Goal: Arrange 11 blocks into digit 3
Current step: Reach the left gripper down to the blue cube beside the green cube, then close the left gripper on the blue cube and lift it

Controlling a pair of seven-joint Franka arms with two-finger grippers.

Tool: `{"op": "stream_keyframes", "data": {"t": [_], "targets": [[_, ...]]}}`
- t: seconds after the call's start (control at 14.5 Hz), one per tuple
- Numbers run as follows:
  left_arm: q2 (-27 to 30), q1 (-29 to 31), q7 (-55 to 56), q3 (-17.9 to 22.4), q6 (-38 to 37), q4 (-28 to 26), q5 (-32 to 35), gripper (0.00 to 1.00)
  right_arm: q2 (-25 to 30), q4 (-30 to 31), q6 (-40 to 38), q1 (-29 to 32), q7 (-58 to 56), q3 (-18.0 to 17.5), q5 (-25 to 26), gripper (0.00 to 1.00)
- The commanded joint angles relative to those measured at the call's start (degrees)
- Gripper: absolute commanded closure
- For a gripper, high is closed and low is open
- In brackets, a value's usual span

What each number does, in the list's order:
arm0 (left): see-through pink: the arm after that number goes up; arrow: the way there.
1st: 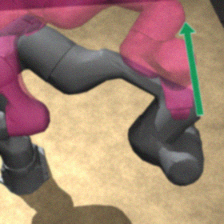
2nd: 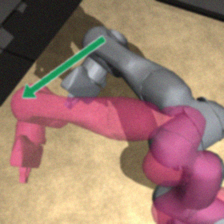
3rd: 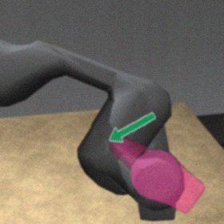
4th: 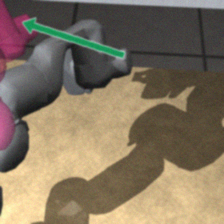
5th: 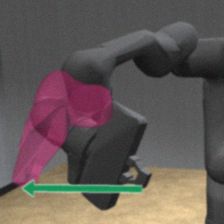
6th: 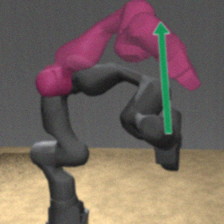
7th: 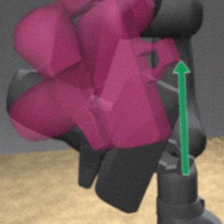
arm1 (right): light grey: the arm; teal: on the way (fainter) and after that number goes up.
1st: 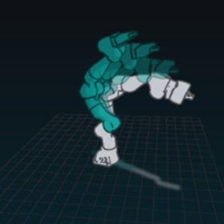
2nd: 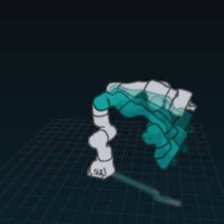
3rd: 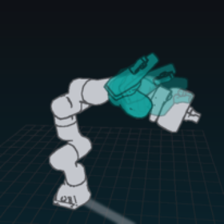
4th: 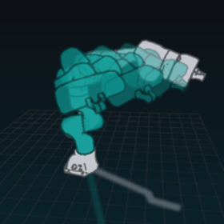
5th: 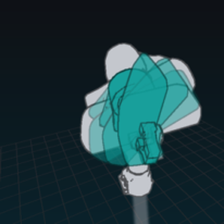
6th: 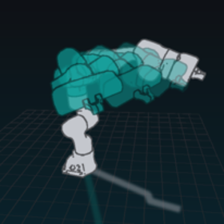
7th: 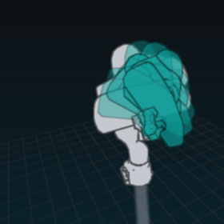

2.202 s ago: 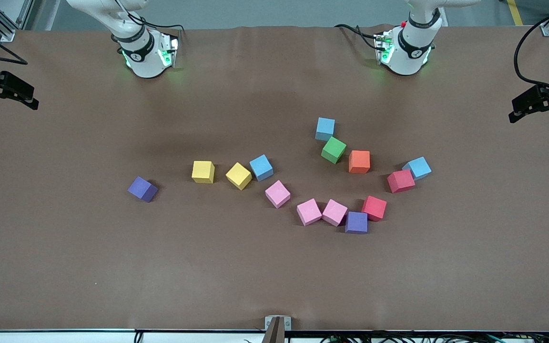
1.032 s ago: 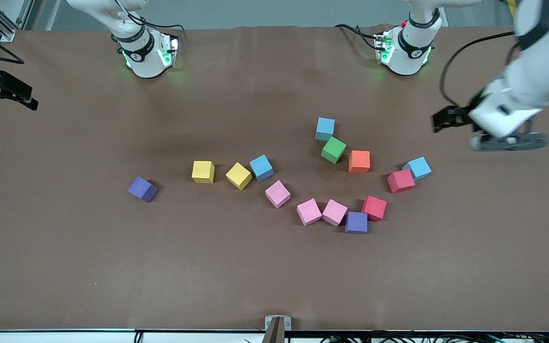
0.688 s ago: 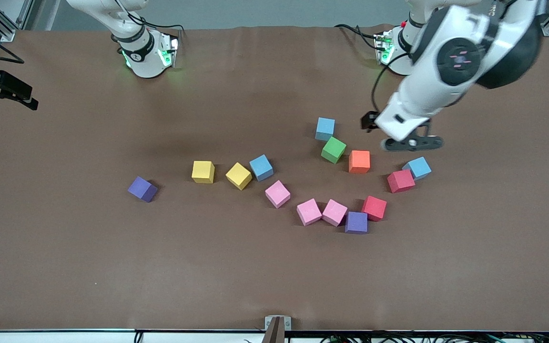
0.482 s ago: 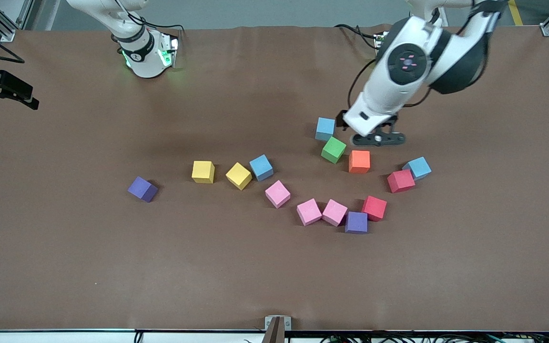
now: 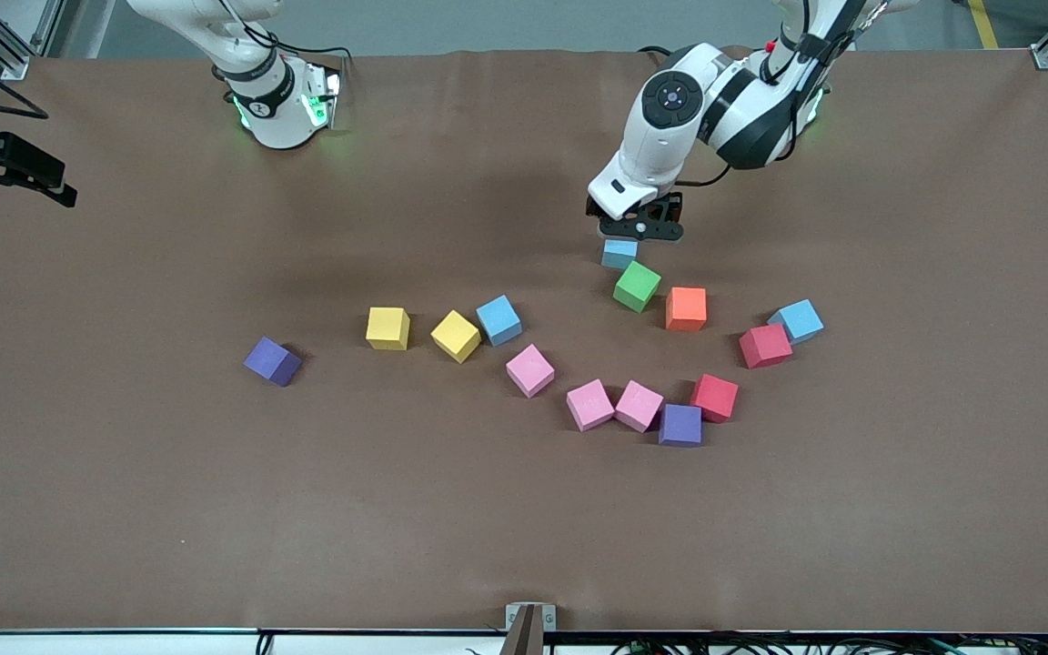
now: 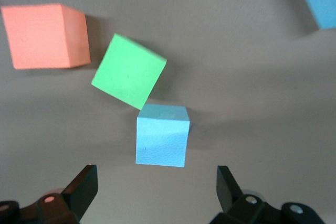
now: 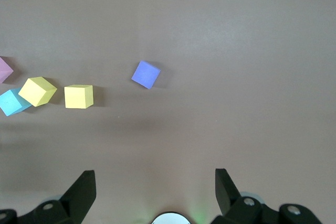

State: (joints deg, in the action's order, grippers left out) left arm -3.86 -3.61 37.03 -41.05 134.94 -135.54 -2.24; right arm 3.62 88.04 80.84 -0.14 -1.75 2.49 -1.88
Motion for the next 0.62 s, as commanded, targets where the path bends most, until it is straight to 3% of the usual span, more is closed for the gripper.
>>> {"op": "stream_keyframes", "data": {"t": [0.0,0.28,0.55], "targets": [[0.88,-0.16,-0.29,-0.52,4.61,-4.28,0.13,0.0,1.83,1.69,0.11,1.02,-0.36,-0.47,-1.02,0.0],[-3.51,-0.52,-0.11,-0.43,10.42,-5.52,1.18,0.0,1.66,1.43,0.11,1.11,-0.63,-0.47,-0.93,0.0],[-7.82,-0.43,-0.03,-0.26,12.18,-5.43,6.53,0.0,1.57,0.73,0.11,1.11,-0.54,-0.47,-0.32,0.0]]}}
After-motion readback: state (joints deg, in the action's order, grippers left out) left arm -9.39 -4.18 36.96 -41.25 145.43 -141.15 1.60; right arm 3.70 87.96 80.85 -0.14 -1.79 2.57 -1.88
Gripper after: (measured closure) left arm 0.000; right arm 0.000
